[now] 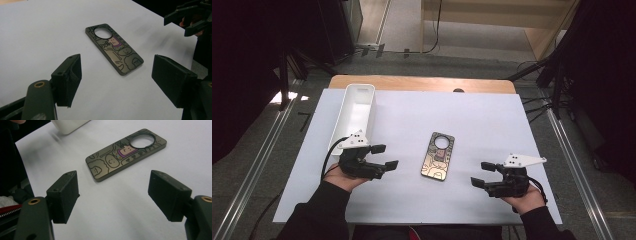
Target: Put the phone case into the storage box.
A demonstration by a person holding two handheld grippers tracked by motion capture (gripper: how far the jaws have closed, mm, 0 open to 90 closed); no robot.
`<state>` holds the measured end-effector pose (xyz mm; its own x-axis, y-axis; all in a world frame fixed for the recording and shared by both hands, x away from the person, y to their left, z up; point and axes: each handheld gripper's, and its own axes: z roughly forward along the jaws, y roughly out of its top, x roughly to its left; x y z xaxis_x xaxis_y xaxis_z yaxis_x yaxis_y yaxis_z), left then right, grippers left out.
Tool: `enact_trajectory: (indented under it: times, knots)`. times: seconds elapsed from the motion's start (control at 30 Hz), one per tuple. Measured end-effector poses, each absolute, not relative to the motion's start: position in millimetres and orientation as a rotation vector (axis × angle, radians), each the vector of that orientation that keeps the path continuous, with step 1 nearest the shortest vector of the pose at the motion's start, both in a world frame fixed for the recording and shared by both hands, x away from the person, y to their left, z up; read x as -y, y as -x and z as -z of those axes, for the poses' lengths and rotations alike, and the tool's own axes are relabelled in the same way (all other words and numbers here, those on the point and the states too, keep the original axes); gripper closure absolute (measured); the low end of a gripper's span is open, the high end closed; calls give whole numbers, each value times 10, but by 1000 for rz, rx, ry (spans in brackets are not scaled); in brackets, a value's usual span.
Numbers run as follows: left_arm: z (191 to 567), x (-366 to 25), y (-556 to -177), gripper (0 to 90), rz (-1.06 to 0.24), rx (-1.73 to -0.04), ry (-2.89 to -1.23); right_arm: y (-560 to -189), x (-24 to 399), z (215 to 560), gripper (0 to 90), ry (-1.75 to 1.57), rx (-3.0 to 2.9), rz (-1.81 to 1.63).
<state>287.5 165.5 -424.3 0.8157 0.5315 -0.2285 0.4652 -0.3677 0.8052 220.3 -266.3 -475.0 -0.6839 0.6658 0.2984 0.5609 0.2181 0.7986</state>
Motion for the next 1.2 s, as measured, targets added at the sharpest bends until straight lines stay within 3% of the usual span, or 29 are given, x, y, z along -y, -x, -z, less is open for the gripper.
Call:
enact_trajectory:
  times: [1.2]
  knots:
    - [4414, -1008, -3028, 237, -134, -766, -2039, -2208, 2675, 4757, 238, -1207, -2363, -1480]
